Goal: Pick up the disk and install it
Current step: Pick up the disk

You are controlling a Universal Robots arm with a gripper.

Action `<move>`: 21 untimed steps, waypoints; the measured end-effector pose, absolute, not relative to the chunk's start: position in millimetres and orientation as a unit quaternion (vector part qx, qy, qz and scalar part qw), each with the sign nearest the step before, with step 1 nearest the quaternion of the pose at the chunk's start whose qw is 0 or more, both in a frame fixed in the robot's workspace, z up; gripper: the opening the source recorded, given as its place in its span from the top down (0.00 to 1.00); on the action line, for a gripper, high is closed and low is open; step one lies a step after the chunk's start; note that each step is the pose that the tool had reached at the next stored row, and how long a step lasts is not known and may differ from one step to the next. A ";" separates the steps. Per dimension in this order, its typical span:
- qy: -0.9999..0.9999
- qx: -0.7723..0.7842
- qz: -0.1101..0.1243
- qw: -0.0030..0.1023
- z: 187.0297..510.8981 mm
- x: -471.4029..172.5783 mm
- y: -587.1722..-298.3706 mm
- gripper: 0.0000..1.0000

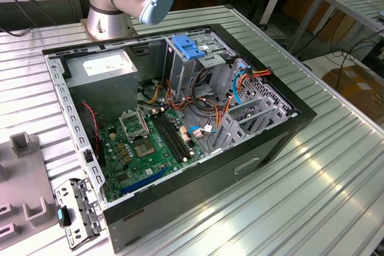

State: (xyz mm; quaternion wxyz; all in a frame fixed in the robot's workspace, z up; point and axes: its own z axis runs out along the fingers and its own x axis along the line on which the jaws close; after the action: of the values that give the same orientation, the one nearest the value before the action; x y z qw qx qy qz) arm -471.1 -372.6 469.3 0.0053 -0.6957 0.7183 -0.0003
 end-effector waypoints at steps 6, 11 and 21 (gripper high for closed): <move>0.718 -0.696 0.000 0.005 477.9 -471.0 -372.6 0.63; 0.718 -0.696 0.000 0.005 484.7 -470.9 -372.6 0.63; 0.718 -0.696 0.000 0.005 493.0 -470.4 -372.6 0.63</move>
State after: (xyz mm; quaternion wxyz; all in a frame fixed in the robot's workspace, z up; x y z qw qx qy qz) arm -470.4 -372.6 493.0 0.0052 -0.6957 0.7183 -0.0002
